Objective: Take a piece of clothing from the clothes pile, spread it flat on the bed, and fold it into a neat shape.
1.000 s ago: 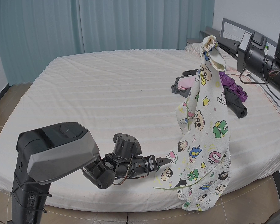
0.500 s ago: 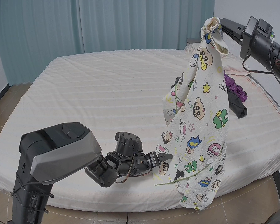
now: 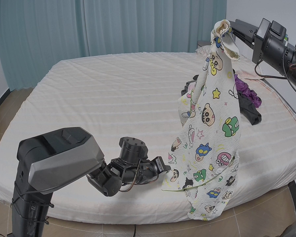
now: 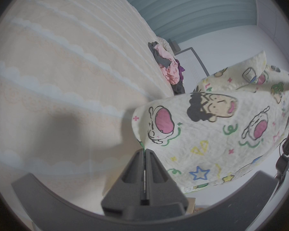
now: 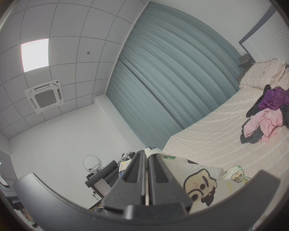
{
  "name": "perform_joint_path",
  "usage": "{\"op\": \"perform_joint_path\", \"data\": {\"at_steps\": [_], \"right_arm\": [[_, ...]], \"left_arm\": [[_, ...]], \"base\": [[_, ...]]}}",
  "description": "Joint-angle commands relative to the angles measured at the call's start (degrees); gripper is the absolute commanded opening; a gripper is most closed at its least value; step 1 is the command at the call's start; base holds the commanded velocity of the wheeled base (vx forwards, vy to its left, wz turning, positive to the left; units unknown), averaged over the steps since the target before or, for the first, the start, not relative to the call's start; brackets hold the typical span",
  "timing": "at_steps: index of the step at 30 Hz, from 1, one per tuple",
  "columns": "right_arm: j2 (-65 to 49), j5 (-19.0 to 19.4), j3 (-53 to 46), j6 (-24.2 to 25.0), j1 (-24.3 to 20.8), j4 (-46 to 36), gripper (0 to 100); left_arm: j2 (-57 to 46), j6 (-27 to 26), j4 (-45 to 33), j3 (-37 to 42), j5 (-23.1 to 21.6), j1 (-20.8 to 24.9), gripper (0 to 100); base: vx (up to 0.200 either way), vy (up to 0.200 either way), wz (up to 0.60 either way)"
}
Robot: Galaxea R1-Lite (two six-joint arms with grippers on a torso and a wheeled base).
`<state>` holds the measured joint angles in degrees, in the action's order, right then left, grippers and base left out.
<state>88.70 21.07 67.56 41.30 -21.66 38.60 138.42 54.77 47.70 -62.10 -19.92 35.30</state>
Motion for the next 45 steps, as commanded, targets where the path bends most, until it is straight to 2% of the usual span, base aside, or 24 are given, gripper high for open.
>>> {"op": "perform_joint_path", "data": {"at_steps": [1, 6, 13, 14, 19, 23, 29, 30, 34, 37, 40, 45], "right_arm": [[0.6, 0.0, -0.6, 0.0, 0.5, 0.0, 0], [1.8, 0.0, -0.6, 0.0, 2.1, 0.2, 0], [3.9, -0.1, -0.4, 0.0, 4.1, 0.3, 0], [4.8, -0.1, 0.1, -0.1, 4.9, 0.3, 0], [6.1, -0.9, 0.3, -0.1, 6.0, 0.3, 0], [7.6, -1.7, 1.2, -0.3, 7.2, 0.3, 0], [7.5, -2.4, 1.6, -0.5, 7.8, 0.1, 0], [7.1, -2.5, 1.3, -0.8, 8.0, 0.0, 0], [6.7, -2.5, 0.6, -0.9, 8.4, 0.0, 0], [6.6, -2.5, -0.1, -0.9, 8.6, 0.0, 0], [6.0, -2.5, -1.1, -0.9, 8.6, 0.0, 0], [6.0, -2.5, -1.7, -1.2, 8.6, 0.1, 0]], "left_arm": [[-4.7, 0.3, 0.0, 3.1, -0.1, -2.2, 0], [-10.0, 0.2, 0.1, 7.5, -0.1, -5.5, 0], [-17.8, 0.2, -0.2, 9.7, 0.1, -10.2, 0], [-20.7, 0.2, -0.7, 10.1, 0.6, -12.2, 0], [-27.4, -0.2, -1.6, 12.9, 2.3, -15.8, 0], [-34.1, -2.0, -4.8, 14.3, 5.4, -19.6, 0], [-40.5, -2.8, -5.3, 15.3, 7.4, -21.2, 0], [-44.7, -2.9, -6.4, 16.0, 7.4, -21.2, 0], [-50.4, -3.5, -10.7, 15.5, 7.4, -21.2, 0], [-53.3, -5.7, -13.0, 15.0, 8.2, -21.3, 0], [-56.0, -9.2, -13.4, 14.0, 10.9, -22.1, 0], [-57.8, -9.2, -16.0, 11.2, 12.1, -22.7, 0]], "base": [[0.0, 0.0, 0.0], [0.0, 0.0, 0.0], [0.0, 0.0, 0.0], [0.0, 0.0, 0.0], [0.0, 0.0, 0.0], [0.0, 0.0, 0.0], [0.0, 0.0, 0.0], [0.0, 0.0, 0.0], [0.0, 0.0, 0.0], [0.0, 0.0, 0.0], [0.0, 0.0, 0.0], [0.0, 0.0, 0.0]]}}
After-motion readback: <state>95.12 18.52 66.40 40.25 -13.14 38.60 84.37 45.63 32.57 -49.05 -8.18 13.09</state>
